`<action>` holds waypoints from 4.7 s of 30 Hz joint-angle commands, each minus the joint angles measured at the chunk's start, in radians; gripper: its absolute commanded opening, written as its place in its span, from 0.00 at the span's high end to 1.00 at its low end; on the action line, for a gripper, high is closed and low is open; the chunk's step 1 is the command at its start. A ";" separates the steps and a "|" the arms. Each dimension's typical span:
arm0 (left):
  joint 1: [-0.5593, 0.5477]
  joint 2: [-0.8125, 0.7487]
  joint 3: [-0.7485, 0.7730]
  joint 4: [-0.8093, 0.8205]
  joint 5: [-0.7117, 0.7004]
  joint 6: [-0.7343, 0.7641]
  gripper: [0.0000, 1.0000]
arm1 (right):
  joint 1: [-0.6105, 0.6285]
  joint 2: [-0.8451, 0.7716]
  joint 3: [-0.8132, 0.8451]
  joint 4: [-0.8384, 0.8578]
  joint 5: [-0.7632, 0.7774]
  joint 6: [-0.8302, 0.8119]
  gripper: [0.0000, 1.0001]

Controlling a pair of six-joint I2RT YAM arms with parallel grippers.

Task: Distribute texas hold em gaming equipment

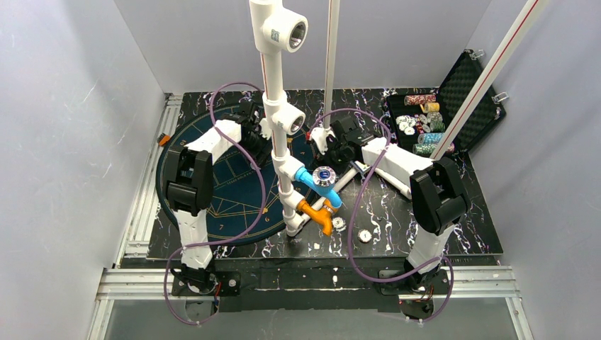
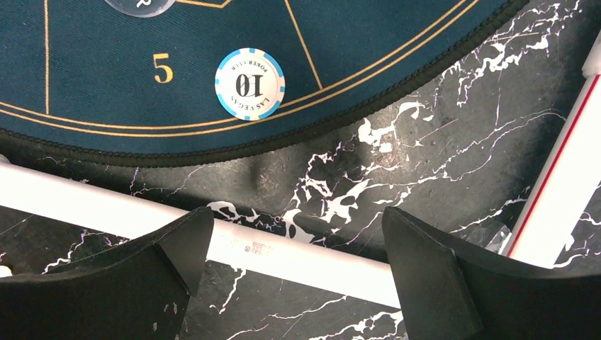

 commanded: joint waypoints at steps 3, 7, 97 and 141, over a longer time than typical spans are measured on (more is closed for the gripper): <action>-0.020 0.012 0.000 -0.031 -0.009 0.005 0.42 | -0.010 -0.037 -0.003 0.045 -0.029 -0.009 0.02; -0.030 0.024 -0.007 -0.028 -0.019 0.005 0.43 | -0.016 -0.036 -0.004 0.045 -0.031 -0.008 0.02; 0.473 -0.611 -0.442 -0.197 0.134 0.115 0.26 | -0.032 -0.025 -0.001 0.027 -0.083 0.001 0.02; -0.013 0.070 -0.021 0.041 -0.035 -0.034 0.56 | -0.033 -0.019 -0.003 0.023 -0.023 -0.015 0.02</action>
